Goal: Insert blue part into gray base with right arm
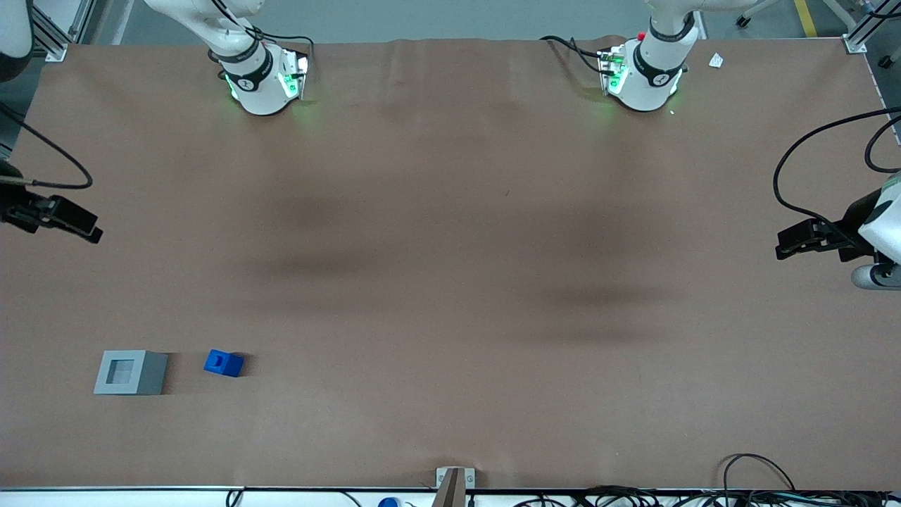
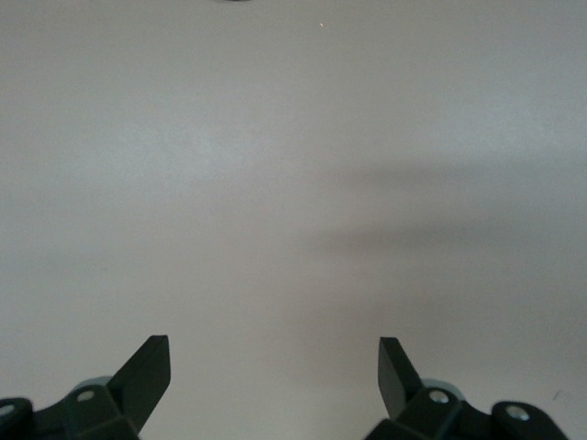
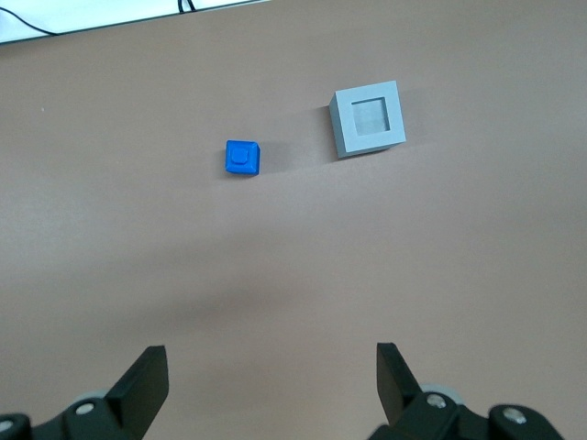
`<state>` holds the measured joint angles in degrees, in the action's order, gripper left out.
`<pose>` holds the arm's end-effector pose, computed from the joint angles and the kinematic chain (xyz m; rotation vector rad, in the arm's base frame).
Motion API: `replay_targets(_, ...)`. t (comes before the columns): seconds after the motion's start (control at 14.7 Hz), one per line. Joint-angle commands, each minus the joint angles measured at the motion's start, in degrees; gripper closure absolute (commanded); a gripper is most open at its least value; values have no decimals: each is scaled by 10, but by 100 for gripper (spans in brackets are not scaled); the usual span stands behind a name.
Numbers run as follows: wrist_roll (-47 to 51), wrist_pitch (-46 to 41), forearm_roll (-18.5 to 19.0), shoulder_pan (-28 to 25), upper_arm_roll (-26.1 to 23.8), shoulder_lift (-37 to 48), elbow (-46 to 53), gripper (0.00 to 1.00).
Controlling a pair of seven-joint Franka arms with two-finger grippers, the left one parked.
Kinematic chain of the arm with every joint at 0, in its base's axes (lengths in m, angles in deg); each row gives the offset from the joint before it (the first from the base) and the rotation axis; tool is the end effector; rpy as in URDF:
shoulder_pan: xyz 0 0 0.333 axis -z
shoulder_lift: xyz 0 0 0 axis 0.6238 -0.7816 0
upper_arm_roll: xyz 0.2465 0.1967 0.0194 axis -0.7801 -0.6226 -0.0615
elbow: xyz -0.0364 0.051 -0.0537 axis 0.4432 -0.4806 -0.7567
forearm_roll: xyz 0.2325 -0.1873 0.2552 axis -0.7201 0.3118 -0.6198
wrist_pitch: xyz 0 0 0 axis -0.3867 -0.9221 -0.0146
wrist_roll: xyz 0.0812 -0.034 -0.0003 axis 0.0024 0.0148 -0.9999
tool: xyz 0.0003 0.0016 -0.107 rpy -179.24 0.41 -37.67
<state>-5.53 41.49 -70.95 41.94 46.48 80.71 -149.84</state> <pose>0.5914 -0.0116 0.6233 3.0925 -0.2674 0.0979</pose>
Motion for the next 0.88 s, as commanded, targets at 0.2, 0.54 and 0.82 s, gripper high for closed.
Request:
replay_targets(0.2, -48, 26, -27, 15, -2, 42, -57, 0)
replay_targets(0.54, -55, 21, -20, 22, -3, 37, -31, 0)
replay_targets(0.82, -54, 16, -19, 15, -4, 38, -27, 0)
